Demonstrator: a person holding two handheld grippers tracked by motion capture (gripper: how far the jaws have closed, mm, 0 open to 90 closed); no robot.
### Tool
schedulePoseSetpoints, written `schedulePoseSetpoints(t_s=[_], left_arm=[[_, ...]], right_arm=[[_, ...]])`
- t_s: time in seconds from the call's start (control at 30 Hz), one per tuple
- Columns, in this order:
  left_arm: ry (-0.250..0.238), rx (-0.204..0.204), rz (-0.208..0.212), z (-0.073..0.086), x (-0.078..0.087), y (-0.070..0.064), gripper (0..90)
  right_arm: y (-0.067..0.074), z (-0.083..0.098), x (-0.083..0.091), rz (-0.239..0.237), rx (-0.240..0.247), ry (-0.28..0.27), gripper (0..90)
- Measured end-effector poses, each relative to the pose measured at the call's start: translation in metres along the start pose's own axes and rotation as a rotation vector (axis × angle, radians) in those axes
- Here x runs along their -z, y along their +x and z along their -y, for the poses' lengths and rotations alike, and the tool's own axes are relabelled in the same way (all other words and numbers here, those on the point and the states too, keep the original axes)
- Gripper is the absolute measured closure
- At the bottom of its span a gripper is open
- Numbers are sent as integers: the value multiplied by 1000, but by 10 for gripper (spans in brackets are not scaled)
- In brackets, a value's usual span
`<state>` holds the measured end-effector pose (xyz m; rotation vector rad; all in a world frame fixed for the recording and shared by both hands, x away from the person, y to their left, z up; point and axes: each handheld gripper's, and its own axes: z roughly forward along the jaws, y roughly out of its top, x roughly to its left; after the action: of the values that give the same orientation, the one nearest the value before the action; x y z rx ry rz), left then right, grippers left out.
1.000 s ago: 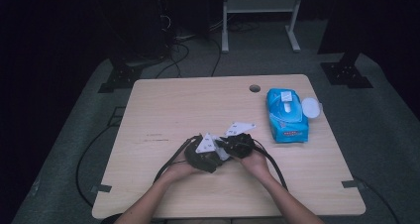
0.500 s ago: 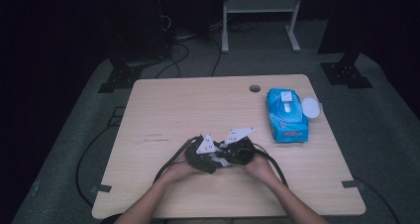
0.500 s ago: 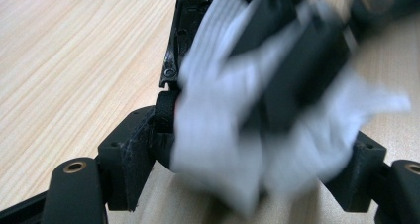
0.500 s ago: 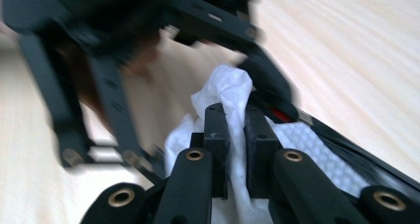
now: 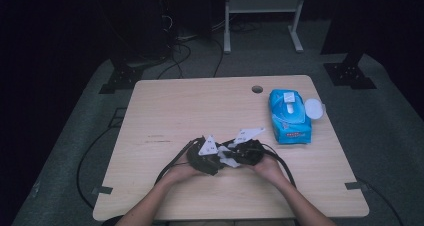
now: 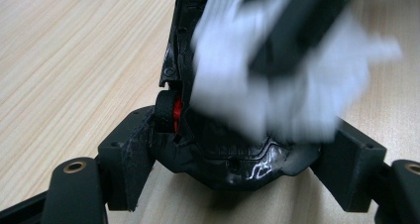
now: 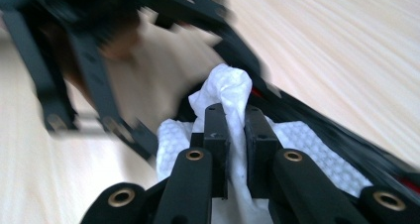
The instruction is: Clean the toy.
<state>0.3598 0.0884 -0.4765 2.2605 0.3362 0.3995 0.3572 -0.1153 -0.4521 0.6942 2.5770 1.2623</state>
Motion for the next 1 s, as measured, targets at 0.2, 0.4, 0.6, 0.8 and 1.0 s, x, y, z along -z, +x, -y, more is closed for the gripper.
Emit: schedulePoseSetpoints(t_s=[0.2,0.4,0.6,0.8,1.0], left_arm=[[-1,2,-2,1,0,1,236],[4,-10,-10,0,-1,-1,236],[5,-10,-10,0,0,-2,236],[10,-31,-4,0,0,-3,236],[12,-33,0,0,1,-2,236]], right_arm=[[-25,29,38,109,-76,-1,822],[-22,25,34,102,-72,-9,821],[-9,-2,0,65,-1,-9,821],[-23,-16,-8,138,-22,-13,821],[-60,9,26,228,-146,-47,822]])
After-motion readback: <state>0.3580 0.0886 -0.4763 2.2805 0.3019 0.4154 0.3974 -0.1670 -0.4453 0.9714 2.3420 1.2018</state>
